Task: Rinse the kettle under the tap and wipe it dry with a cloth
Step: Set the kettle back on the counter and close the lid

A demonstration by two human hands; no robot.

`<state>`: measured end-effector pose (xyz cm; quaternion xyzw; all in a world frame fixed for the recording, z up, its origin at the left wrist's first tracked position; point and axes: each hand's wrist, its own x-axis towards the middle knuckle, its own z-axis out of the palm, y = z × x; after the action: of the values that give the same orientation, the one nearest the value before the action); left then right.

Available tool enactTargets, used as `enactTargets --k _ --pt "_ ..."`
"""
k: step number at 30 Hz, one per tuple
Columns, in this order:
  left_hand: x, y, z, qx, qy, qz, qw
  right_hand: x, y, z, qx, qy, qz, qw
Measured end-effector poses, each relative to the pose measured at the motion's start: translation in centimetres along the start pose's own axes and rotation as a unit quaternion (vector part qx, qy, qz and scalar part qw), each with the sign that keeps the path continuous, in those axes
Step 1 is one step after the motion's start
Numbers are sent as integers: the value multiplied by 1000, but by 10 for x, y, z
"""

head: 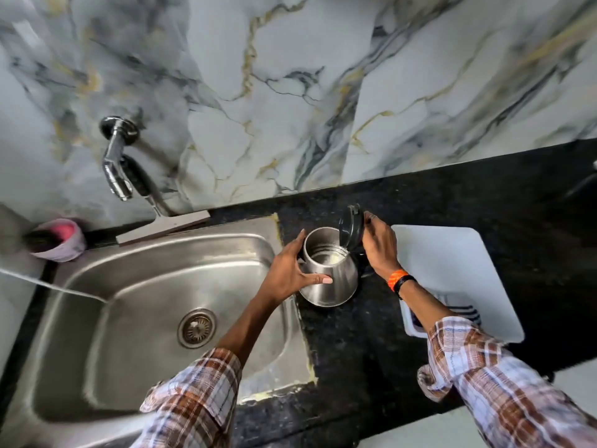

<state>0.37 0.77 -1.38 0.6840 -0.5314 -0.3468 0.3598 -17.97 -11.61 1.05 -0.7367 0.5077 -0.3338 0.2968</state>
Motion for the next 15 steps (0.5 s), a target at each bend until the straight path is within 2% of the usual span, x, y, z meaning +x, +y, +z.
enactTargets --k 10,15 --pt "2 27 55 21 30 -26 999 3 43 -39 24 -34 -1 999" --pt "-1 30 60 23 42 -40 998 8 36 -51 -67 -118 -27 990"
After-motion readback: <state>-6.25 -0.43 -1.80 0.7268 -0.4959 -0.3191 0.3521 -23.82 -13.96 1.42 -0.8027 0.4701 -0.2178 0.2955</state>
